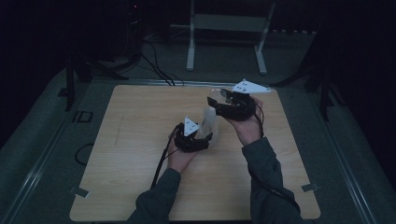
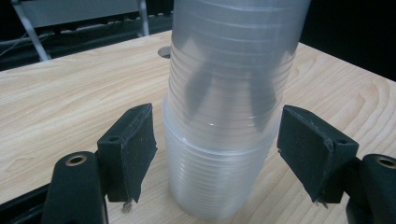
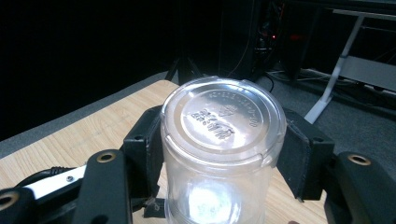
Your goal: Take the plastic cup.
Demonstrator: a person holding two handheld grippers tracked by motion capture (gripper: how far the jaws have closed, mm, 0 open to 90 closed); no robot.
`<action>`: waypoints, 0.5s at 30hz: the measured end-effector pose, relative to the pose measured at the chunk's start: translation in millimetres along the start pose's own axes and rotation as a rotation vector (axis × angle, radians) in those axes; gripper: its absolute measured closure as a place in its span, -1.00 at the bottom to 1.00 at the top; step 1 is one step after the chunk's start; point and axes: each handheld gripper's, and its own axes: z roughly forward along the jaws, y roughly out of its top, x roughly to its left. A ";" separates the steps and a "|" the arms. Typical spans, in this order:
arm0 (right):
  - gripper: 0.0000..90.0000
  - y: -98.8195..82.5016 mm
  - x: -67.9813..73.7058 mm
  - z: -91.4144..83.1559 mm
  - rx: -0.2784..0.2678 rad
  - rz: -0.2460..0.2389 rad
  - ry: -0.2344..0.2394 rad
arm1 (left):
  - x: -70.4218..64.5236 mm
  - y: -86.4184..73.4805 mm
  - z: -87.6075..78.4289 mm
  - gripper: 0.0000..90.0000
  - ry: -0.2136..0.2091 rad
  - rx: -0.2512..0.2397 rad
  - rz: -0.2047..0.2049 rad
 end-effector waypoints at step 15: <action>-0.12 -14.2 -17.8 -31.2 -0.033 0.059 -0.020 | 2.2 -2.8 -6.5 -0.41 -0.017 0.009 -0.006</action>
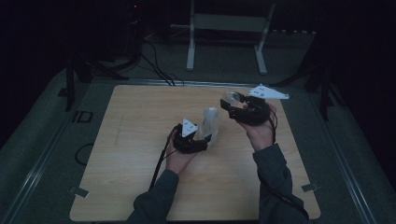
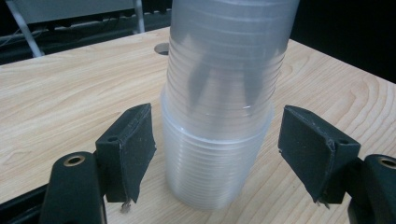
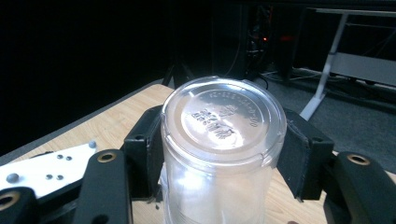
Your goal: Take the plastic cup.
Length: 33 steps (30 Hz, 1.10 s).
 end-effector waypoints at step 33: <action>-0.12 -52.4 -16.5 -21.2 0.061 0.055 -0.046 | -1.3 -10.3 -14.5 -0.41 -0.030 -0.036 0.007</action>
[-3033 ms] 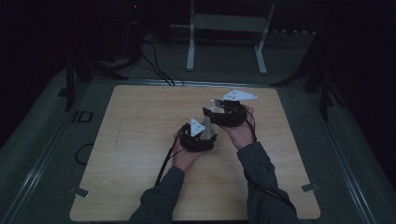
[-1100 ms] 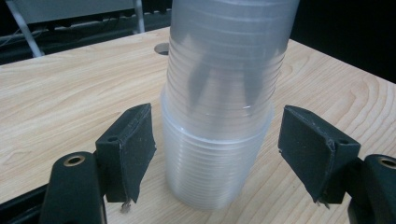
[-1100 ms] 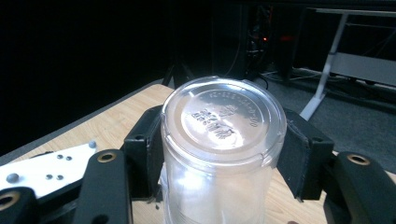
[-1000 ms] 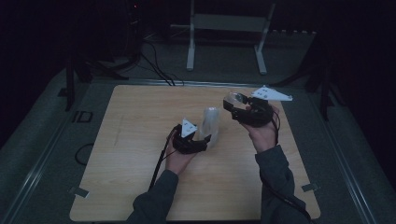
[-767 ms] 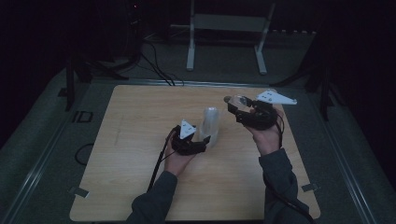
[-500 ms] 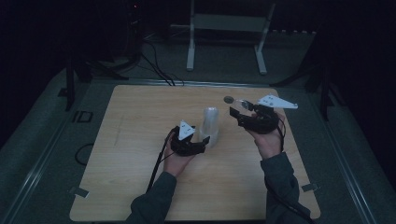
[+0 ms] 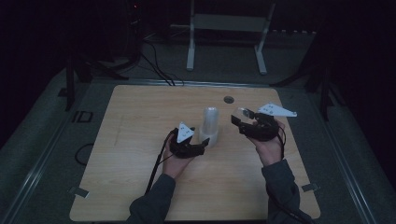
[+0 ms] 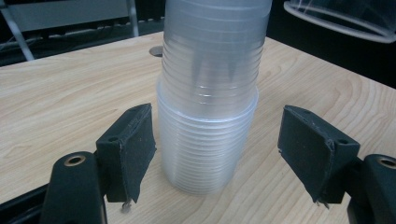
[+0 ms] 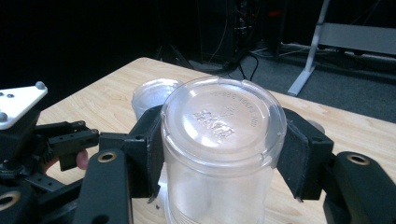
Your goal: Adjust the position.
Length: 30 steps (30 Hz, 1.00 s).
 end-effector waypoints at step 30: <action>-0.12 -29.7 4.0 7.8 0.052 0.017 0.011 | -11.2 1.1 -7.3 -0.37 -0.082 0.013 0.011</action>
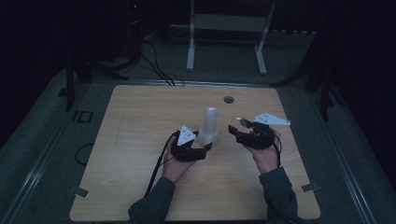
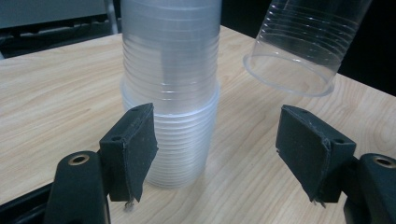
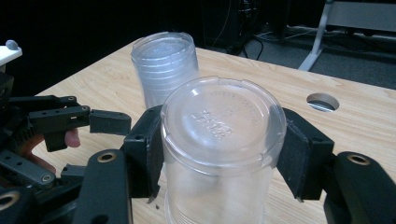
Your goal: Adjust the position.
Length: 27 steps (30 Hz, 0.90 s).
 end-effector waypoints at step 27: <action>-0.12 -14.7 4.9 6.1 0.032 0.020 0.025 | -15.9 2.7 6.0 -0.31 -0.058 0.022 0.062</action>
